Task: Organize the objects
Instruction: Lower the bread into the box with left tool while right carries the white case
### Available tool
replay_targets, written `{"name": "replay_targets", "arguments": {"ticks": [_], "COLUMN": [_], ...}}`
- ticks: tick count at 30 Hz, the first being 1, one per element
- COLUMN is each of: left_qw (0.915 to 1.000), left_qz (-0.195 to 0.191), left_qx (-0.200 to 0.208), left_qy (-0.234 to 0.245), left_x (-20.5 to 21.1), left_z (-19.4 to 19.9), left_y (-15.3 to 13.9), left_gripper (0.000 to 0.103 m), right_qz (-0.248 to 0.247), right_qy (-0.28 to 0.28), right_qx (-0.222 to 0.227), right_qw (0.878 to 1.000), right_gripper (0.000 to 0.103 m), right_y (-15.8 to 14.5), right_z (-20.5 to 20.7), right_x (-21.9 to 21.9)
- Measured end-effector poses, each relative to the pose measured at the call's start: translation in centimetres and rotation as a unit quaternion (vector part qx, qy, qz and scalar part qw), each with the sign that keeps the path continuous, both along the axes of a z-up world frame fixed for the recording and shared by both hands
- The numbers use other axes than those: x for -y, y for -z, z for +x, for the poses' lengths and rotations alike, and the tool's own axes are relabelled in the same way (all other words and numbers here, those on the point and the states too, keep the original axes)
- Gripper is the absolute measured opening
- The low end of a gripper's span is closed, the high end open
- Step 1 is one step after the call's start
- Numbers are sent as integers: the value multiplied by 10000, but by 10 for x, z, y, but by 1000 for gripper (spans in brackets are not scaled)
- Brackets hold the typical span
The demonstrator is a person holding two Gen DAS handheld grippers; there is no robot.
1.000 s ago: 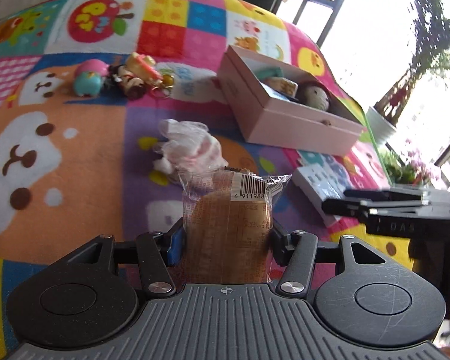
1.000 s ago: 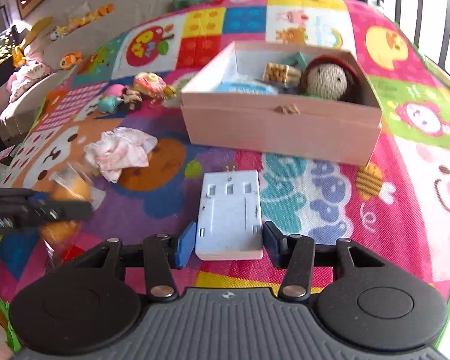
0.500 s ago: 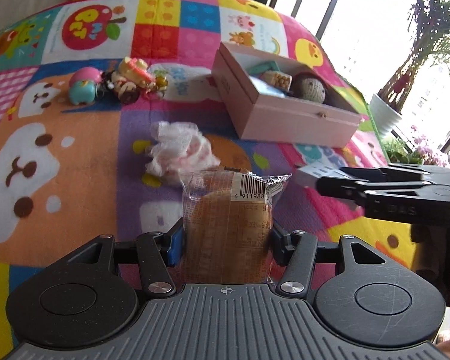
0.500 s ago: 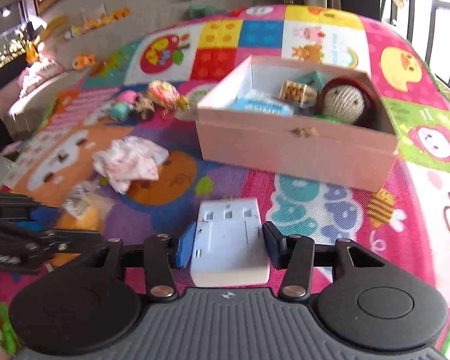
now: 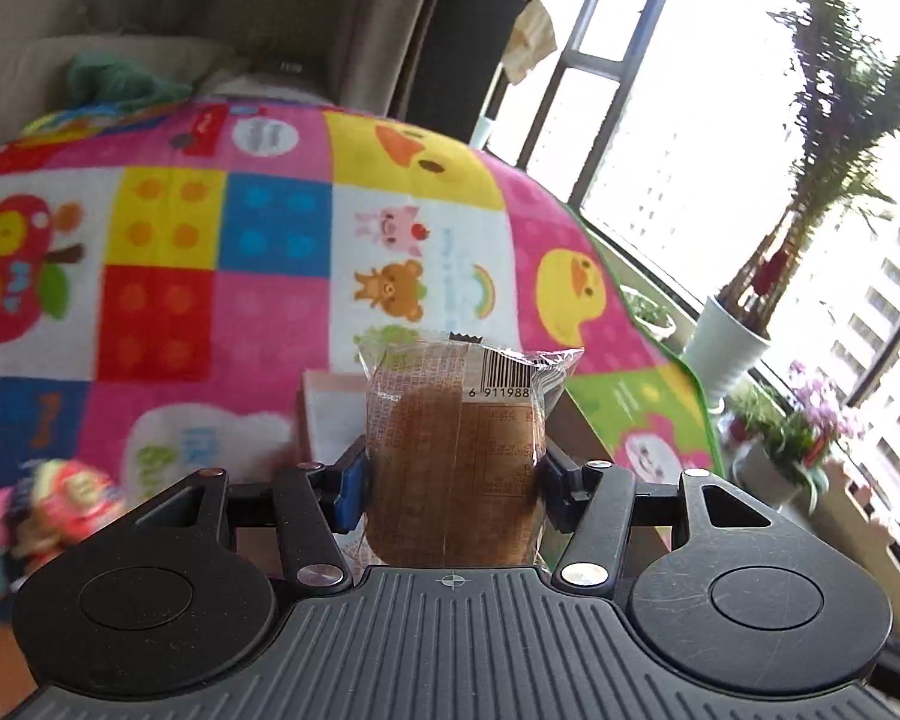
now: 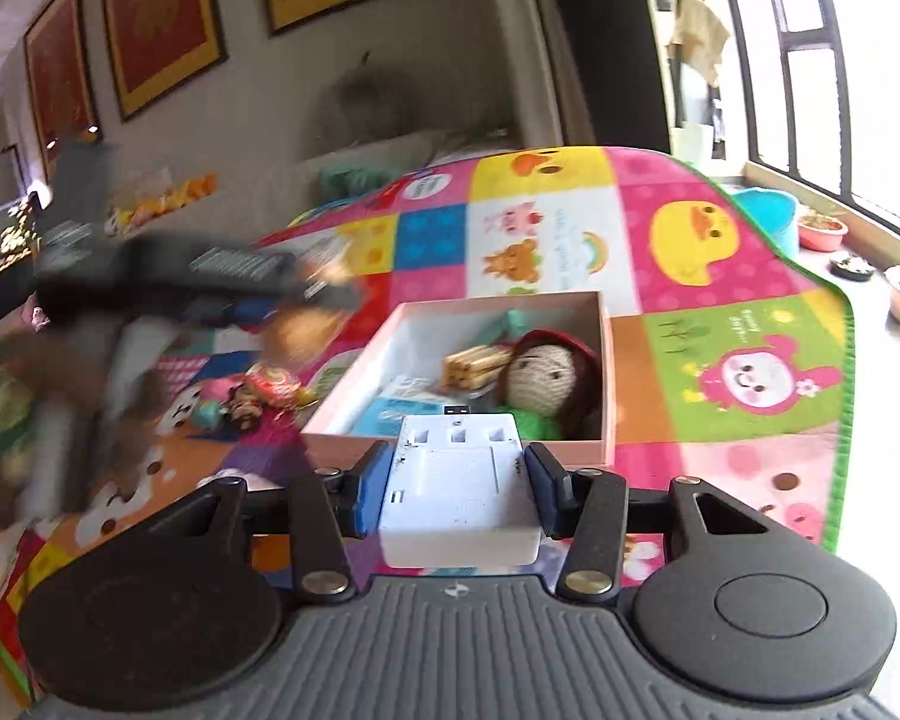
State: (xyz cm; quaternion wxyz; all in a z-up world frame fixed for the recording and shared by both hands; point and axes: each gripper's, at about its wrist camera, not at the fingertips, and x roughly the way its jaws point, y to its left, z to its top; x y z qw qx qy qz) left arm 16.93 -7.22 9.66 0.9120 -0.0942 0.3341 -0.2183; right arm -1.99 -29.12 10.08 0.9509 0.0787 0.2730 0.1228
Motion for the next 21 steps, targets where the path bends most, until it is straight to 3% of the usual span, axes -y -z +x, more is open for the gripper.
{"name": "replay_targets", "arguments": {"ticks": [3, 5, 9, 11, 14, 18, 21], "left_qw": [9987, 9971, 9907, 9910, 9950, 9974, 9981], "left_qz": [330, 644, 1307, 1287, 916, 502, 320], "left_qx": [-330, -368, -262, -186, -70, 482, 446], "left_qy": [-213, -189, 265, 331, 381, 211, 279], "left_x": [23, 31, 45, 38, 21, -2, -10], "left_z": [42, 47, 35, 25, 10, -18, -25], "left_y": [36, 52, 47, 38, 22, -3, -10], "left_gripper": [63, 65, 63, 64, 64, 59, 59], "right_qz": [-5, -16, -18, -49, -46, -76, -92], "right_qy": [195, 305, 408, 416, 350, 335, 283], "right_qx": [-73, -126, -217, -251, -205, -128, -14], "right_qw": [9998, 9995, 9989, 9988, 9992, 9993, 9996], "right_gripper": [47, 47, 47, 47, 47, 47, 47], "right_y": [7, 12, 18, 21, 20, 14, 6], "right_z": [8, 13, 20, 23, 23, 23, 27], "right_x": [9, 15, 23, 21, 16, 11, 6]}}
